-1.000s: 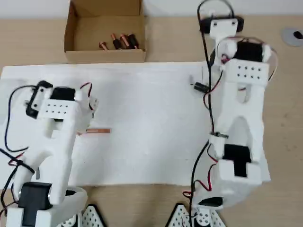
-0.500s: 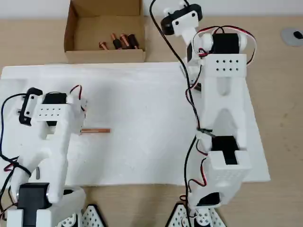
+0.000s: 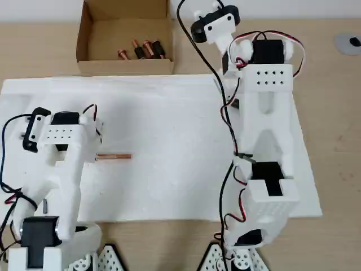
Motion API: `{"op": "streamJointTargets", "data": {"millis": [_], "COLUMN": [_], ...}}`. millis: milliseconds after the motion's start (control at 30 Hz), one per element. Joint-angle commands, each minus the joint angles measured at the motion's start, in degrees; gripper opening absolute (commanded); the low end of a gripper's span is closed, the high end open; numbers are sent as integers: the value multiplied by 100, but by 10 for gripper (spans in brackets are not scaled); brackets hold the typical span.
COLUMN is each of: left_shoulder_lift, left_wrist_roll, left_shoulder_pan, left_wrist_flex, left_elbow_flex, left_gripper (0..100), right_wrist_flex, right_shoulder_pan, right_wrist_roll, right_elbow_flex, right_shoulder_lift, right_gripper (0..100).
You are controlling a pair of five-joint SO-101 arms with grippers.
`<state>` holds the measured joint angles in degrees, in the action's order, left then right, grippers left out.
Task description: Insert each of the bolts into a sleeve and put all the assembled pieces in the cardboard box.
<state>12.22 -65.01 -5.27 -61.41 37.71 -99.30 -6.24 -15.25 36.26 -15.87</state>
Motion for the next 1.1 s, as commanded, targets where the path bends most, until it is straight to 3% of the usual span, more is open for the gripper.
{"op": "streamJointTargets", "data": {"millis": [0,133,400,467,533,600,767,900,1067], "left_shoulder_lift": [-470,-1314,-1736,-1648,-1613,-1604,-1578,-1578,-1560], "left_wrist_roll": [18,26,-53,220,1029,2347,6734,7947,9160], "left_shoulder_pan": [53,369,422,422,440,484,738,1231,2514], "left_wrist_flex": [0,-132,-1600,-2154,-2857,-3516,-3912,-3912,-3912], "left_elbow_flex": [-123,-545,-2136,-2752,-3367,-3930,-4290,-3684,-2936], "left_gripper": [164,164,166,167,165,164,164,164,164], "right_wrist_flex": [9,9,9,9,-9,-26,-105,-237,-202], "right_shoulder_pan": [-75,-75,-40,-40,-40,-31,-31,-22,330], "right_wrist_roll": [9,9,9,9,0,-9,-18,-18,-26], "right_elbow_flex": [321,321,277,277,277,277,277,242,-180], "right_shoulder_lift": [22,22,22,22,22,22,48,13,22], "right_gripper": [12,12,12,12,12,12,12,12,12]}}
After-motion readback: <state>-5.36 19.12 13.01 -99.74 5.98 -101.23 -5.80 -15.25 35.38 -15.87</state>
